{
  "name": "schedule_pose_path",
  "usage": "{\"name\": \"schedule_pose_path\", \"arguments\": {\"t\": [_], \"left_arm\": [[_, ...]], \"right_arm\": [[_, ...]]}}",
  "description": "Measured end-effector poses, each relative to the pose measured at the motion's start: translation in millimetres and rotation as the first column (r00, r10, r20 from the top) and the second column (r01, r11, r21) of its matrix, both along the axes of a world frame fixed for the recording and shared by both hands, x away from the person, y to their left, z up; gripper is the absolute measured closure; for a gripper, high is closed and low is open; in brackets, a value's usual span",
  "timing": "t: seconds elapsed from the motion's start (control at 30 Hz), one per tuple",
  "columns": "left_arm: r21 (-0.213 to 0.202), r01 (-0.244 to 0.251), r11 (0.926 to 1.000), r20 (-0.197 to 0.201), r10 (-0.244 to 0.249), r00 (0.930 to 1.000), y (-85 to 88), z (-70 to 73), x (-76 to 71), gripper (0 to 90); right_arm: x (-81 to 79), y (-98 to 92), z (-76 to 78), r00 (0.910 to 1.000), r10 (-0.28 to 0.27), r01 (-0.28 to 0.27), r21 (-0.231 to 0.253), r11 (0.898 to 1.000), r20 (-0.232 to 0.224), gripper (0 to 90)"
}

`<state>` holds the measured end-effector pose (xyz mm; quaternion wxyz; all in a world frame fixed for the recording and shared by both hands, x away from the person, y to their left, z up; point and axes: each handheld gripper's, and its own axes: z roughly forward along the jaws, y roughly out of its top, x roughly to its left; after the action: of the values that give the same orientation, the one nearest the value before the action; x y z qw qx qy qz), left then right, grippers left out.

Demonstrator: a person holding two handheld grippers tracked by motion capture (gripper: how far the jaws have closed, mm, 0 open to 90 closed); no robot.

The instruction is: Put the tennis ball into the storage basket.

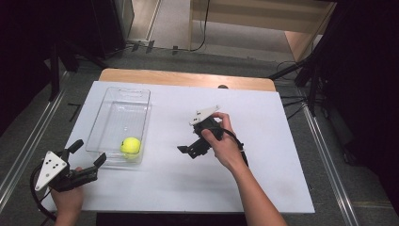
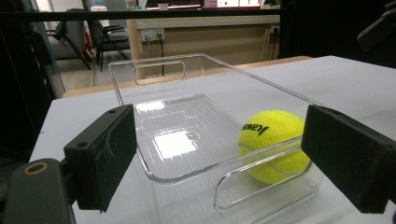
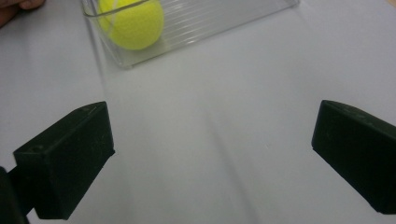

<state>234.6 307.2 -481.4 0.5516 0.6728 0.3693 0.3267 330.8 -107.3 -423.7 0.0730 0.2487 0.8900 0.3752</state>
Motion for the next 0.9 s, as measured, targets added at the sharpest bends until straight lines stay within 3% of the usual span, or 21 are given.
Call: {"name": "schedule_pose_path", "arguments": {"t": [0.9], "left_arm": [[0.002, -0.004, 1.0, -0.002, 0.004, 1.0, -0.2, 0.0, -0.3, 11.1]], "right_arm": [[-17.4, -56.3, -14.1, 0.9928, -0.12, 0.119, 0.044, 0.992, 0.009, 0.0]]}}
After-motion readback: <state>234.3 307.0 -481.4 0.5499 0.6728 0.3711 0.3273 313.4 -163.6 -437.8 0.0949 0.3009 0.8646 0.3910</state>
